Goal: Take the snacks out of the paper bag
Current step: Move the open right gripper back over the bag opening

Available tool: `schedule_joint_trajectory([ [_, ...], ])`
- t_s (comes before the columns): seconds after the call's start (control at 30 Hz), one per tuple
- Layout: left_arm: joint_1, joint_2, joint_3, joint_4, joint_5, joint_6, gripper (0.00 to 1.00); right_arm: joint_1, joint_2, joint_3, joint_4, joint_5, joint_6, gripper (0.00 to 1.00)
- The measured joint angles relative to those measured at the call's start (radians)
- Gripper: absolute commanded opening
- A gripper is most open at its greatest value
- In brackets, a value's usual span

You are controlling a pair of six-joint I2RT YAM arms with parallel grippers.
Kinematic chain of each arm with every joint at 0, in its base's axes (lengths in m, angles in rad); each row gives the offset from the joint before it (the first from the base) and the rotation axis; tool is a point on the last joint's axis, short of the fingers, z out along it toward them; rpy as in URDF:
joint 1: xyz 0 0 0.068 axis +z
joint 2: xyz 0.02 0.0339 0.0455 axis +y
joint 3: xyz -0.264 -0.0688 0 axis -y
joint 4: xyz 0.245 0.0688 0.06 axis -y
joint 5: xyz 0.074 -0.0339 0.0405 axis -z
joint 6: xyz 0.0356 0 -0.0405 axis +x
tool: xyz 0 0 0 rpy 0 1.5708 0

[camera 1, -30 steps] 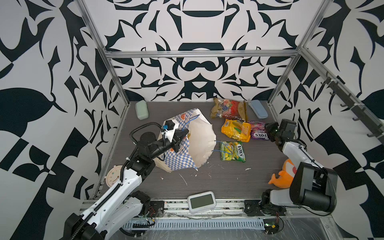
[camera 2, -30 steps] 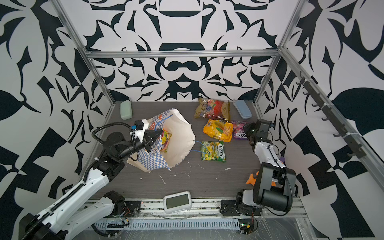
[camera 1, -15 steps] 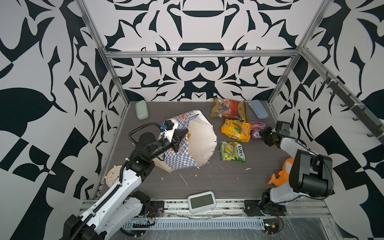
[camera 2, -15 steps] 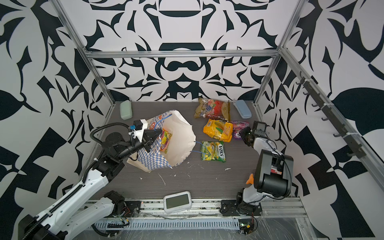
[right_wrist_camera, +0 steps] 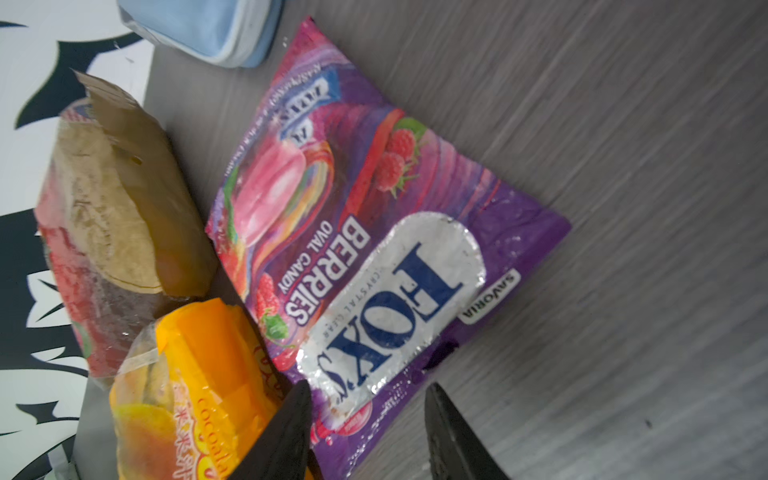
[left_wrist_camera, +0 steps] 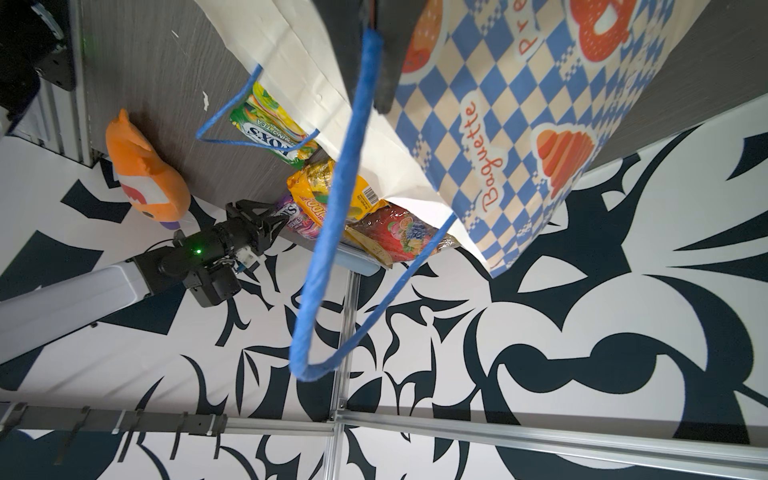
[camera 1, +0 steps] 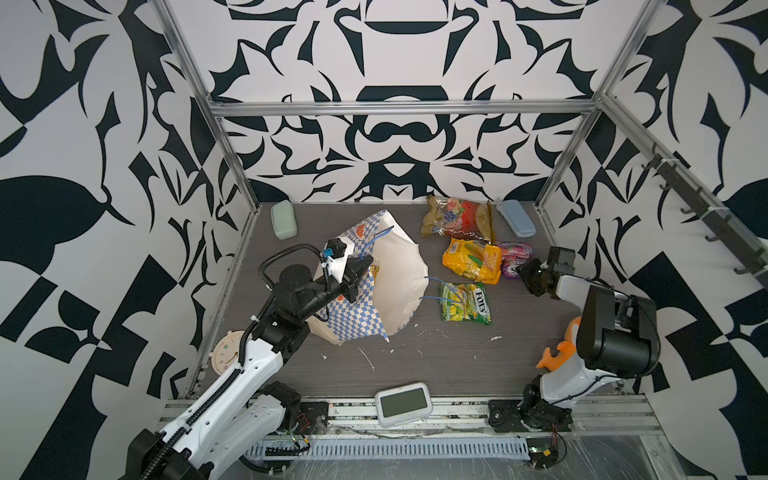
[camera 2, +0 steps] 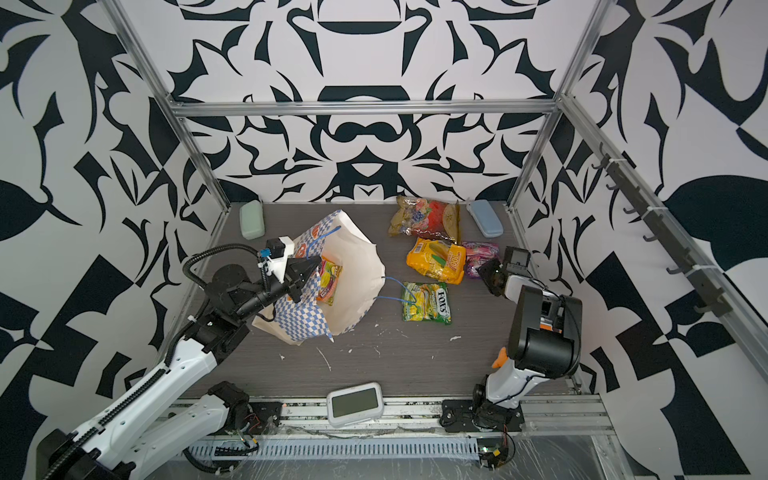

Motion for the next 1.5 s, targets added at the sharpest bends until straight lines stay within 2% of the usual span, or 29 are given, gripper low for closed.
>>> schedule_joint_trajectory([
  [0.07, 0.000, -0.002, 0.002, -0.010, -0.012, 0.000, 0.00, 0.003, -0.047, -0.016, 0.000, -0.002, -0.015, 0.46],
  [0.17, 0.000, 0.000, 0.016, -0.028, -0.019, 0.002, 0.00, 0.056, -0.193, -0.034, -0.034, 0.037, -0.061, 0.46],
  [0.47, 0.000, 0.025, 0.037, -0.042, 0.009, 0.012, 0.00, 0.418, -0.712, -0.035, -0.102, 0.227, -0.255, 0.39],
  [0.53, 0.000, 0.025, 0.037, -0.042, 0.019, 0.012, 0.00, 0.468, -0.776, -0.036, -0.088, 0.217, -0.304, 0.39],
  [0.6, 0.000, 0.025, 0.037, -0.042, 0.034, 0.014, 0.00, 0.502, -0.802, -0.039, -0.060, 0.150, -0.348, 0.32],
  [0.67, 0.000, 0.026, 0.037, -0.042, 0.050, 0.016, 0.00, 0.532, -0.794, -0.026, -0.048, 0.062, -0.388, 0.26],
  [0.8, 0.000, 0.030, 0.037, -0.043, 0.075, 0.016, 0.00, 0.636, -0.680, 0.080, -0.105, -0.063, -0.491, 0.19],
  [1.03, 0.000, 0.031, 0.037, -0.042, 0.098, 0.016, 0.00, 0.891, -0.534, 0.124, -0.205, -0.171, -0.685, 0.03],
  [1.3, 0.000, 0.031, 0.038, -0.053, 0.115, 0.031, 0.00, 1.081, -0.311, 0.189, -0.252, -0.129, -0.774, 0.05],
  [1.5, 0.000, 0.037, 0.041, -0.056, 0.098, 0.045, 0.00, 1.281, -0.221, 0.193, -0.229, -0.177, -0.804, 0.07],
])
